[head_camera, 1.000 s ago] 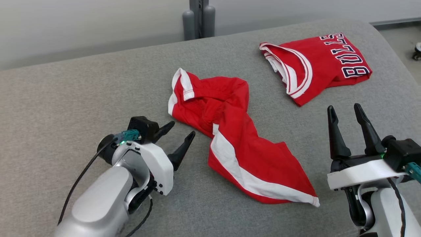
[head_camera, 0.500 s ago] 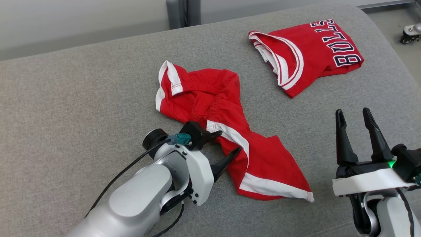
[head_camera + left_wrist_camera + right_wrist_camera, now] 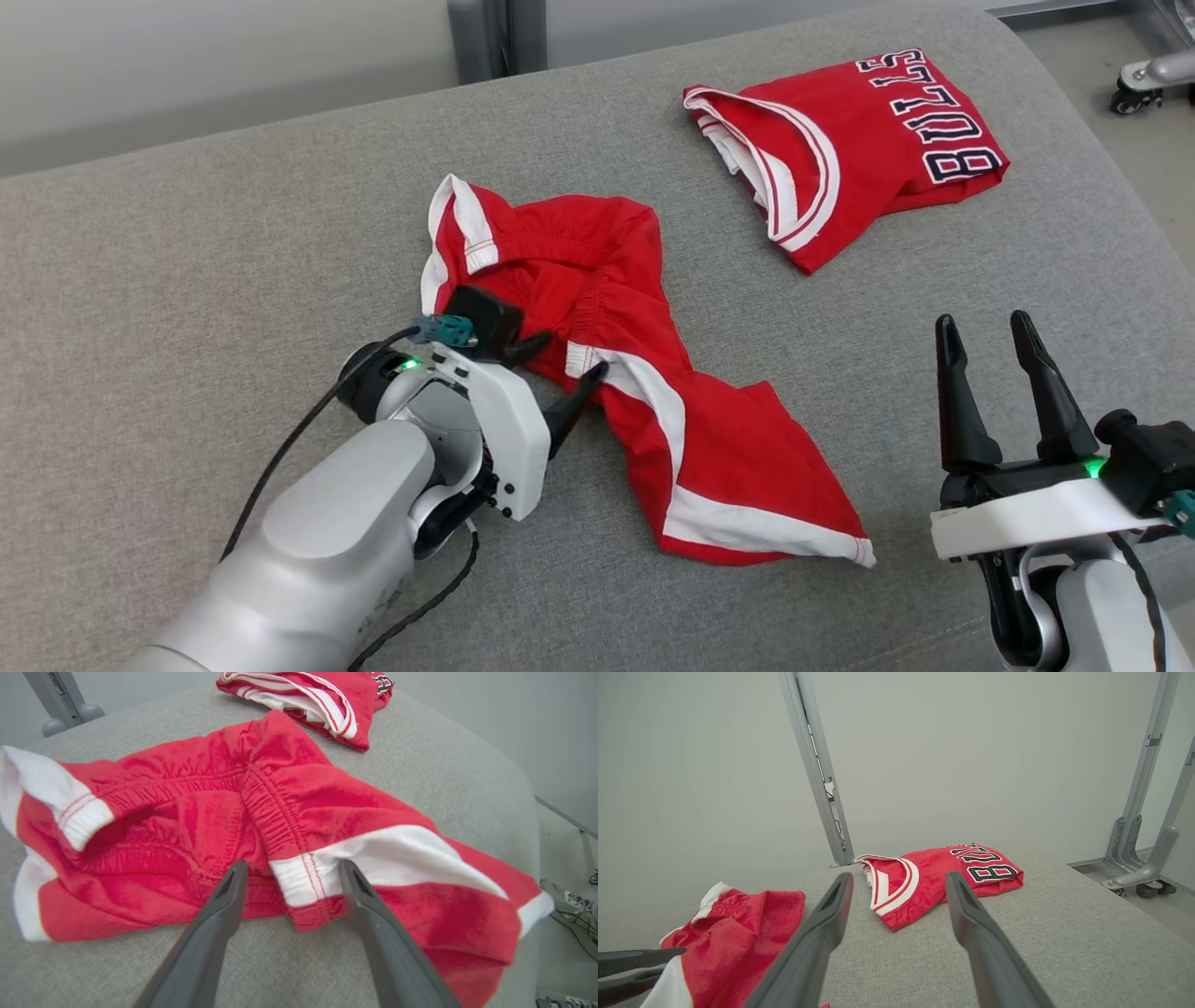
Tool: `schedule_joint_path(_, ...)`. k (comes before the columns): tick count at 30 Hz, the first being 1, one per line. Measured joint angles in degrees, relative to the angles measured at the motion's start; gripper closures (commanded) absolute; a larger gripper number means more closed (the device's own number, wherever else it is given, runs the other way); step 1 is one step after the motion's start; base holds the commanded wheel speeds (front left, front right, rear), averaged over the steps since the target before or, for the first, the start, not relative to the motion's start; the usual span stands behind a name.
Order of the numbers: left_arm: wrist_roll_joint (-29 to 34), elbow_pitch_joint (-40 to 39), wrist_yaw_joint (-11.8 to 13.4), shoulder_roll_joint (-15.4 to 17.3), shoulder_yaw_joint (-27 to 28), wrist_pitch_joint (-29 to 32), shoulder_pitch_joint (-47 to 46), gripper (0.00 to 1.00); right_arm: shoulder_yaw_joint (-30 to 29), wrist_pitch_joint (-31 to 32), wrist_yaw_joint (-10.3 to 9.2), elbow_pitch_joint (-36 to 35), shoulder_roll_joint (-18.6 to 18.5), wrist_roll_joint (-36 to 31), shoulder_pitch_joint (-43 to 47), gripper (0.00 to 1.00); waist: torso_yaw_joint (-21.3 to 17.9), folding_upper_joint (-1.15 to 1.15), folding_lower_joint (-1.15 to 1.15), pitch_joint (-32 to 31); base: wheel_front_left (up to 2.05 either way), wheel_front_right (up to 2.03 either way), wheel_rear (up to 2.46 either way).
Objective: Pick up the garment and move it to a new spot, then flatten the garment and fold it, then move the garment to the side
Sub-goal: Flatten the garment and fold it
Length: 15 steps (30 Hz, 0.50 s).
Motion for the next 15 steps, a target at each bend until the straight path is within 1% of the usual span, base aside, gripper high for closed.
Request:
schedule_joint_path(3, -2.34, 0.38, -0.04, 0.66, 0.87, 0.85, 0.54, 0.0, 0.25, -0.01, 0.0, 0.19, 0.0, 0.22, 0.13, 0.0, -0.44, 0.0, 0.0, -0.25, 0.0, 0.0, 0.0)
schedule_joint_path(6, -4.86, -0.67, -0.27, 0.93, 0.6, 2.74, 0.75, 0.0, 0.22, -0.1, 0.0, 0.19, 0.0, 0.23, 0.13, 0.0, -0.62, 0.0, 0.0, -0.19, 0.0, 0.0, 0.0)
schedule_joint_path(8, -7.36, -3.22, -0.29, 1.33, -0.68, 4.52, 1.12, 0.0, 0.22, -0.12, 0.0, 0.2, 0.0, 0.23, 0.13, 0.0, -0.68, 0.0, 0.0, -0.07, 0.0, 0.0, 0.0)
schedule_joint_path(9, -8.88, -6.05, -0.44, 1.9, -1.8, 4.57, 1.41, 0.0, 0.23, -0.12, 0.0, 0.23, 0.01, 0.23, 0.12, 0.0, -0.69, 0.0, 0.0, 0.06, 0.0, 0.0, 0.0)
schedule_joint_path(11, -9.72, -7.19, -0.44, 3.01, -2.49, 4.63, 1.07, 0.47, 0.1, -0.16, 0.0, 0.23, -0.02, 0.22, 0.12, 0.0, -0.6, 0.0, 0.0, 0.17, 0.0, 0.0, 0.0)
schedule_joint_path(12, -10.21, -7.4, -0.44, 3.64, -2.8, 4.71, 0.88, 0.64, 0.1, -0.16, 0.0, 0.24, -0.01, 0.22, 0.1, 0.0, -0.54, 0.0, 0.0, 0.24, 0.0, 0.0, 0.0)
schedule_joint_path(13, -10.49, -7.54, -0.44, 4.15, -3.07, 4.66, 0.8, 1.0, 0.12, -0.16, 0.0, 0.26, 0.01, 0.22, 0.09, 0.0, -0.46, 0.0, 0.0, 0.29, 0.0, 0.0, 0.0)
schedule_joint_path(15, -10.7, -7.54, -0.44, 4.54, -3.22, 4.37, 0.76, 1.0, 0.15, -0.16, 0.0, 0.3, 0.01, 0.22, 0.07, 0.0, -0.37, 0.0, 0.0, 0.31, 0.0, 0.0, 0.0)
